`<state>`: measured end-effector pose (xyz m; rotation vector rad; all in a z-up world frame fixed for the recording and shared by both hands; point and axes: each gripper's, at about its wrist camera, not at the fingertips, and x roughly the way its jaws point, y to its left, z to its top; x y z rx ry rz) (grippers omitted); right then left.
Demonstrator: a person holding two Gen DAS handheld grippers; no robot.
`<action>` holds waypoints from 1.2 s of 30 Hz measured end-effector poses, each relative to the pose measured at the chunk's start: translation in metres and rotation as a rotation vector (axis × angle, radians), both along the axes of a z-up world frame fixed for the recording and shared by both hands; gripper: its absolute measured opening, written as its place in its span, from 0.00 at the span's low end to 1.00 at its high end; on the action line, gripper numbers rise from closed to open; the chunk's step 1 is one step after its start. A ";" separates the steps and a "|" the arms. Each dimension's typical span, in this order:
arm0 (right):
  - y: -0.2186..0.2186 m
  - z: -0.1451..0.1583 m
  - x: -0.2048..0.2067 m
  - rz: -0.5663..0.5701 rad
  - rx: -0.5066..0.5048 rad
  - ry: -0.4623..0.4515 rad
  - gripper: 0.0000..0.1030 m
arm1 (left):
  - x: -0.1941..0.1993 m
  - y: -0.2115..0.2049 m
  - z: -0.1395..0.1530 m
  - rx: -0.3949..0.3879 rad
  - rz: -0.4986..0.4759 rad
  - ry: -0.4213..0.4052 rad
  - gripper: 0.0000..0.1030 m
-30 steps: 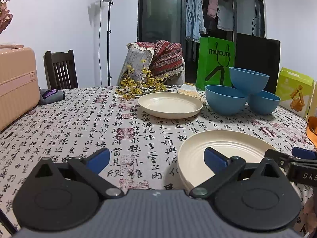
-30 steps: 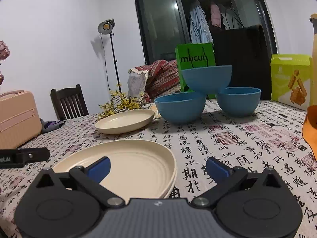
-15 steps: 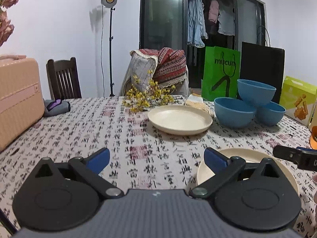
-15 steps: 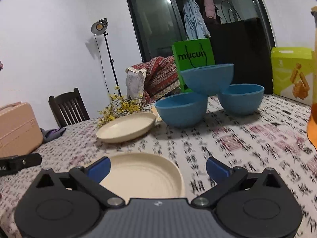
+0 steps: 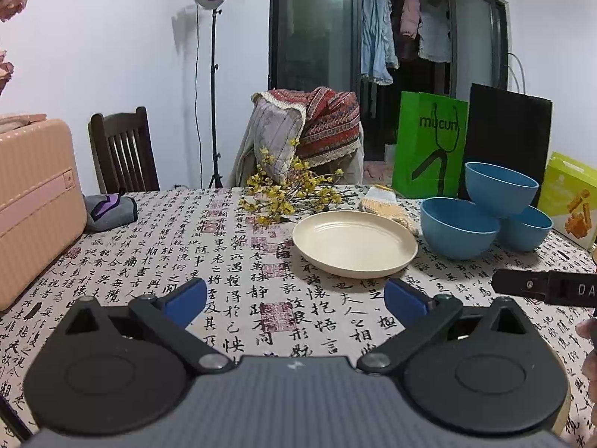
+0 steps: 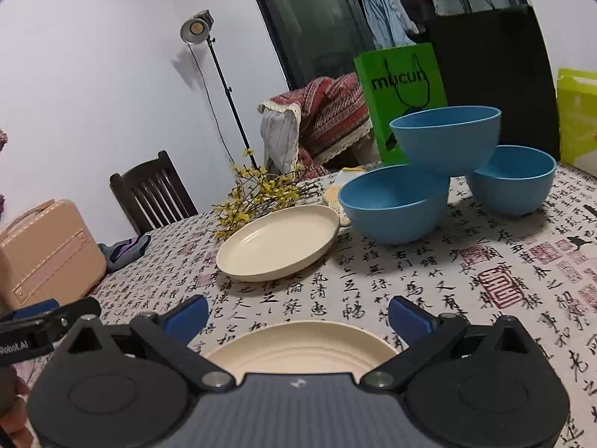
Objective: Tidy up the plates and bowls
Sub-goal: 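Move both open grippers to the cream plate beside the blue bowls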
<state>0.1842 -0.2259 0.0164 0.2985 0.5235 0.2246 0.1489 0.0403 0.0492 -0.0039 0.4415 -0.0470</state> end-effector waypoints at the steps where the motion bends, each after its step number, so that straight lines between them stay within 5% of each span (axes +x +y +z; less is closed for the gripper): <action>1: 0.002 0.001 0.004 -0.003 -0.001 0.004 1.00 | 0.004 0.002 0.001 -0.004 0.001 0.006 1.00; 36: 0.026 0.009 0.131 -0.139 0.150 0.256 1.00 | 0.149 0.018 0.019 -0.050 0.036 0.109 1.00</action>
